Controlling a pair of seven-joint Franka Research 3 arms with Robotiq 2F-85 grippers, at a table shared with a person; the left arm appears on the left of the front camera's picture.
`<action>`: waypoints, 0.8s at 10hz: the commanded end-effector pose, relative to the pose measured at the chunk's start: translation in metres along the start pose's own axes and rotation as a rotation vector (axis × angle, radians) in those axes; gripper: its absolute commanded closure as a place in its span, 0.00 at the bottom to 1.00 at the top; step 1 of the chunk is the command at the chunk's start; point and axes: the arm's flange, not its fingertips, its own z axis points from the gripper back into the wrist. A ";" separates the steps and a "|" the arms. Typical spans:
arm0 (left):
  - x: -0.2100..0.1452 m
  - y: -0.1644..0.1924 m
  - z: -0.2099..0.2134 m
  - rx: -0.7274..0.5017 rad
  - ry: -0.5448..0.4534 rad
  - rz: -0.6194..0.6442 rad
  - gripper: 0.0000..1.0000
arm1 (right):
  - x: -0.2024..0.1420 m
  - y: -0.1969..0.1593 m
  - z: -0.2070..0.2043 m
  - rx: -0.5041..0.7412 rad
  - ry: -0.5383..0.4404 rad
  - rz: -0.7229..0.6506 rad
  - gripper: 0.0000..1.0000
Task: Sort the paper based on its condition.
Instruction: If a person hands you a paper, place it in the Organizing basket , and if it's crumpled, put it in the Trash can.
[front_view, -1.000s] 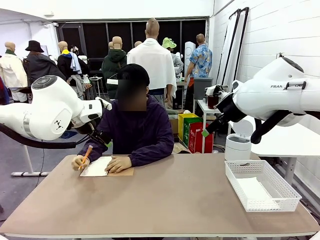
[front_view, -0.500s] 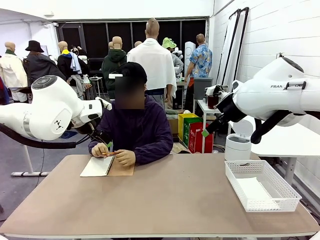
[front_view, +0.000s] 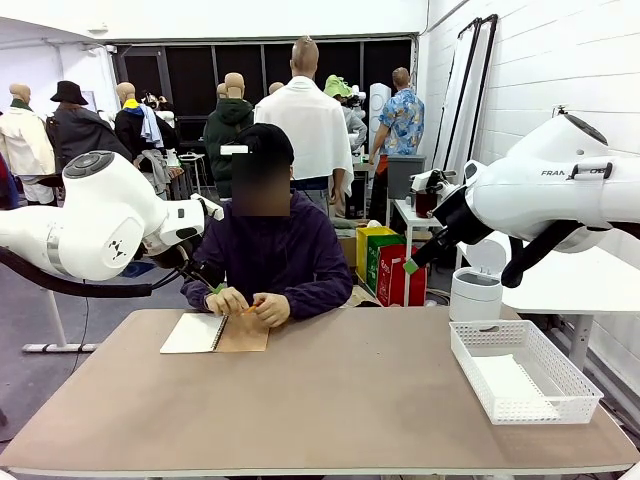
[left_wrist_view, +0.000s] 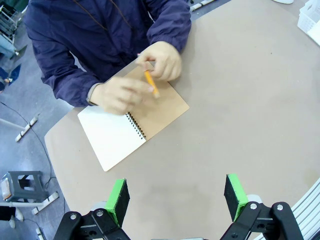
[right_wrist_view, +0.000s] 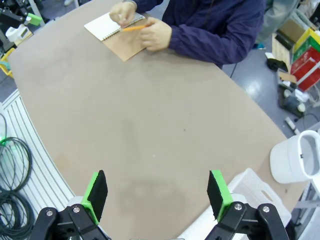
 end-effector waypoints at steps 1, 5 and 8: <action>0.001 0.002 -0.001 -0.001 0.003 0.003 0.00 | 0.000 0.000 0.000 -0.003 0.003 -0.001 0.00; 0.001 0.002 -0.001 -0.001 0.003 0.003 0.00 | 0.000 0.000 0.000 -0.003 0.003 -0.001 0.00; 0.001 0.002 -0.001 -0.001 0.003 0.003 0.00 | 0.000 0.000 0.000 -0.003 0.003 -0.001 0.00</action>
